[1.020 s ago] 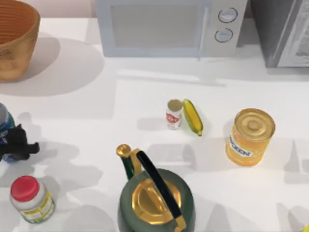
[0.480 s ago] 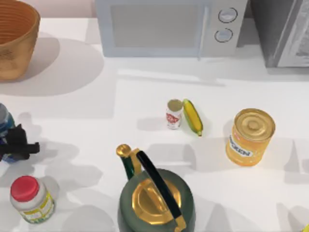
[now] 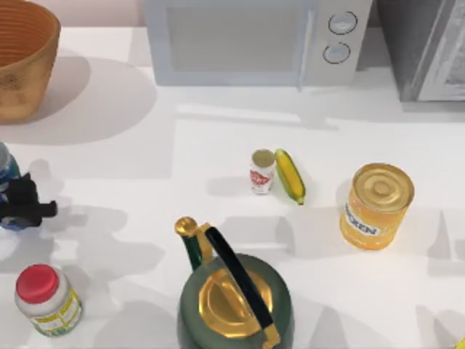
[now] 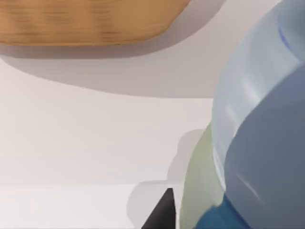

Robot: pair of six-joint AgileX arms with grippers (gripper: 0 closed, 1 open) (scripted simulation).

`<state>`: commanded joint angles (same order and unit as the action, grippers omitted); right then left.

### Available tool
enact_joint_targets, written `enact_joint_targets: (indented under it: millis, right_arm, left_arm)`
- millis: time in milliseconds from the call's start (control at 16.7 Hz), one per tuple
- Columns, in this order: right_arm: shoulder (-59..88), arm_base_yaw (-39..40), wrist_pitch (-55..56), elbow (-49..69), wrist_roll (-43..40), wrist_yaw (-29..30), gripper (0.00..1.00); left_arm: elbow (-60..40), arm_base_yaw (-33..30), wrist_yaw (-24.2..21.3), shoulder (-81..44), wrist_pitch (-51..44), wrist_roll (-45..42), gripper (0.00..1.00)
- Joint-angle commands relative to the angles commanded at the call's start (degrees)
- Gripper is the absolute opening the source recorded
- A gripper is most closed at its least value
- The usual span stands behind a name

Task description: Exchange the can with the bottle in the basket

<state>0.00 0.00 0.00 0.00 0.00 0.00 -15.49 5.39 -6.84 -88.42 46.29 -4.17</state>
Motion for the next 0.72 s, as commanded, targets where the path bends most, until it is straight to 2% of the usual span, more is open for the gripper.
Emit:
enact_joint_targets:
  millis: [300,480,720]
  right_arm:
    - [0.00,0.00,0.00,0.00,0.00,0.00,1.00]
    - [0.00,0.00,0.00,0.00,0.00,0.00,1.00]
    - [0.00,0.00,0.00,0.00,0.00,0.00,1.00]
  left_arm:
    - [-16.35,2.58,-3.49,4.74,-17.63,-1.70,0.00]
    - [-31.14,4.64,-5.62,5.11,-30.98,-2.34,0.00]
    - [-51.30,7.36,-7.51,-0.34,-45.27,-2.81,0.00]
